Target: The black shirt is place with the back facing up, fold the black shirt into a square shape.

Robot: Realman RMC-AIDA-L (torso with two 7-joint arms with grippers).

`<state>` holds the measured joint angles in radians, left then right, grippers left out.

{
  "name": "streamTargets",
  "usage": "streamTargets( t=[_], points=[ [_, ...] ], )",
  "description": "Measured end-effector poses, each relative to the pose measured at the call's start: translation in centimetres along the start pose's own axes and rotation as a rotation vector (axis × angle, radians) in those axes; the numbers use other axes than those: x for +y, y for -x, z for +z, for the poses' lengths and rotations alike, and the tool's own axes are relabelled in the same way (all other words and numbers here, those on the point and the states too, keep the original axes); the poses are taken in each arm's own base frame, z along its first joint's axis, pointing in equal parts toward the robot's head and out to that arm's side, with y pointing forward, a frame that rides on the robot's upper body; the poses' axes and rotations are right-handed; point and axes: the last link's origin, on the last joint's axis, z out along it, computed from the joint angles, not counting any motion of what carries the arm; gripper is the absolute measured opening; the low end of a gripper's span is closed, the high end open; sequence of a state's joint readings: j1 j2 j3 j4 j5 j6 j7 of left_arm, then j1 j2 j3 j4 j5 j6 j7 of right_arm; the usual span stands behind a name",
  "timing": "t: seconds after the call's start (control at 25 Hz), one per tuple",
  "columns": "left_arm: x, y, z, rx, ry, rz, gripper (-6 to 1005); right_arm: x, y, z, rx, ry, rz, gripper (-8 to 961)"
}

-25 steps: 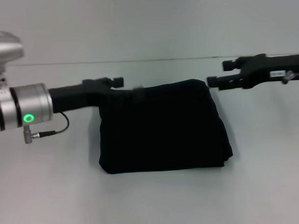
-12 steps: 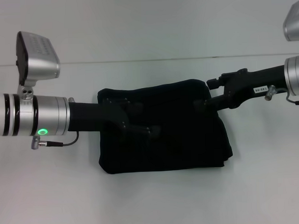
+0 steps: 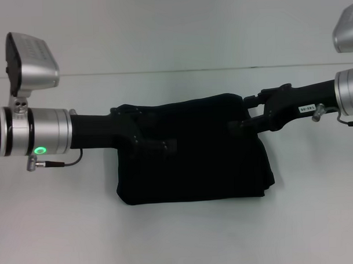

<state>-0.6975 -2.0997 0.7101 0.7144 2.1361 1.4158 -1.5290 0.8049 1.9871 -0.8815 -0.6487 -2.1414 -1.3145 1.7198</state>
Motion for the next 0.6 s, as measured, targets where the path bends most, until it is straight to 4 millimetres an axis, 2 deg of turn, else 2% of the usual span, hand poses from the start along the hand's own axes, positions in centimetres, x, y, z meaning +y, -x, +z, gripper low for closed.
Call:
streamTargets(
  t=[0.6],
  points=[
    [-0.5,0.29,-0.64,-0.023,-0.025,-0.004,915,0.35,0.67,0.68,0.014,0.012,-0.022,907]
  ],
)
